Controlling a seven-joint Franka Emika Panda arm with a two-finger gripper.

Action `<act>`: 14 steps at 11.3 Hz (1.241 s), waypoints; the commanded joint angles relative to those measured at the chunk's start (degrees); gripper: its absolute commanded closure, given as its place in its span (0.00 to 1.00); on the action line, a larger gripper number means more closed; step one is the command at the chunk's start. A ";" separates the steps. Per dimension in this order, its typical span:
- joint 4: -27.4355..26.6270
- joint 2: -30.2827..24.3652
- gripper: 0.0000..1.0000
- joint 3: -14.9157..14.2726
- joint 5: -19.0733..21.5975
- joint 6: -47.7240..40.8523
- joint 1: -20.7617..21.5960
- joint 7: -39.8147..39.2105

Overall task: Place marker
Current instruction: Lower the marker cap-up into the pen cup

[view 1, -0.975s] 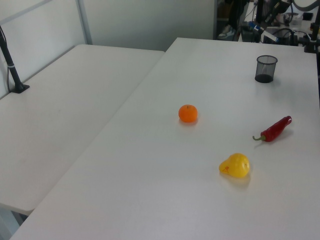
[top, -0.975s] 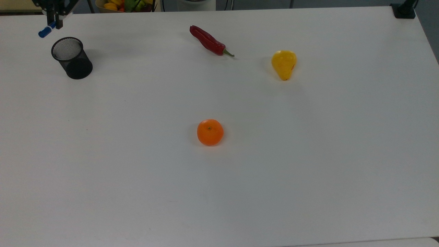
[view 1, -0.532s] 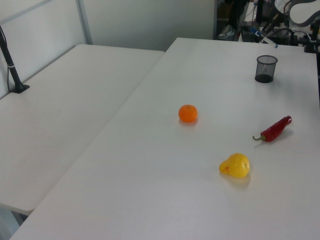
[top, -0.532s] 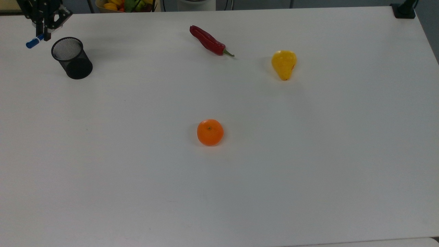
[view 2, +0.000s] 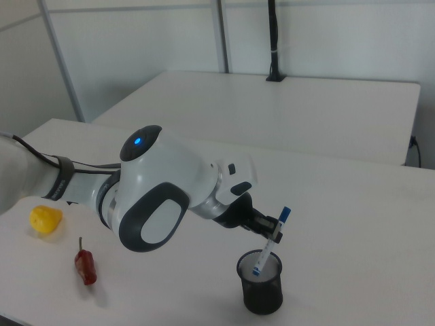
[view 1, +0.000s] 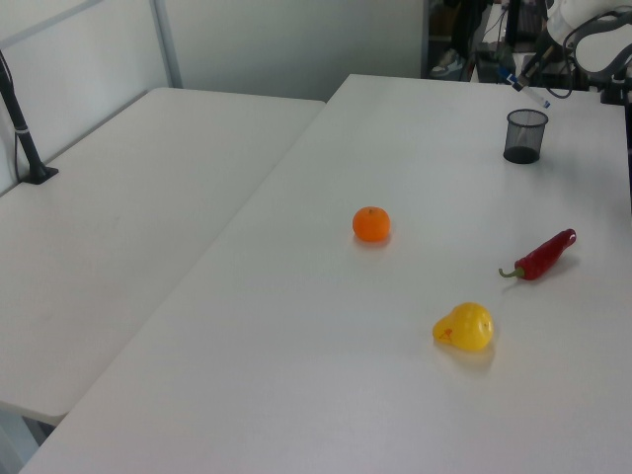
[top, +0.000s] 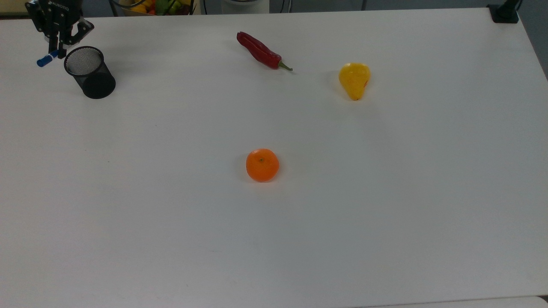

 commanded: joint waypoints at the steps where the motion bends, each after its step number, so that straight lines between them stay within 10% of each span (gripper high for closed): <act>1: -1.94 1.66 0.99 -0.04 -0.98 6.99 -0.19 -1.04; 14: -11.27 2.20 0.98 0.05 -0.98 25.73 -0.63 -3.50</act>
